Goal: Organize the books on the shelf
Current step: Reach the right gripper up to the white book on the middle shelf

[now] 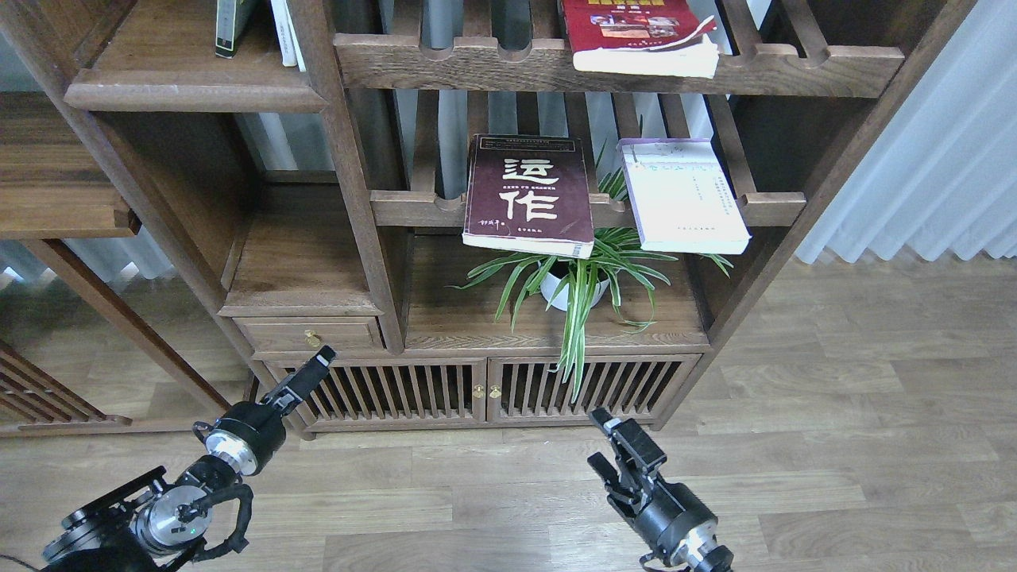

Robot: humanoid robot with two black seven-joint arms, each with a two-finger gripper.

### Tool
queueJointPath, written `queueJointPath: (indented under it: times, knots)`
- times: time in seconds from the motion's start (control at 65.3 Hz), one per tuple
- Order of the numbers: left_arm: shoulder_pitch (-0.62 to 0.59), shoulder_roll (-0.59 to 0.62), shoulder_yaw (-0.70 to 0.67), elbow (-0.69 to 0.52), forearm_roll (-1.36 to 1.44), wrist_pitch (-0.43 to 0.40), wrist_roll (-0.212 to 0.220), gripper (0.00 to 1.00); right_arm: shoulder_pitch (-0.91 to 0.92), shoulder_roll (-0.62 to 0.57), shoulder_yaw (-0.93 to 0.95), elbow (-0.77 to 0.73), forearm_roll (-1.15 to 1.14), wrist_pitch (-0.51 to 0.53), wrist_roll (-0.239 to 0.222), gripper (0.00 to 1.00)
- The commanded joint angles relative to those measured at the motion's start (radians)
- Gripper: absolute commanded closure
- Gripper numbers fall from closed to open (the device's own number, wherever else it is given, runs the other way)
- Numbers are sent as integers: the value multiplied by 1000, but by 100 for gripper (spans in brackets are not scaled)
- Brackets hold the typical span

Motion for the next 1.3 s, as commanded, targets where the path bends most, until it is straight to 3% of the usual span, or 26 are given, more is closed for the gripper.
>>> queueJointPath:
  times: [0.0,0.077,0.214,0.46,0.95,1.287]
  knots:
    - [1,3,-12,-19,2,0,8,0,0,6,4,7,0,1,1,1]
    - [3,5,-12,-19,2,0,29,0,1,9,4,6,-2,1,3,1]
    - [6,3,-15,-10,3,0,31,0,6,9,4,-3,-10,16,4,1]
    - [10,5,-17,-3,3,0,32,0,58,3,-4,-130,-46,189,1,1]
    - [9,6,-35,7,2,0,34,0,110,-5,-15,-183,-51,189,-6,1]
    - [10,6,-139,8,3,0,34,0,332,75,8,-279,-56,189,0,1]
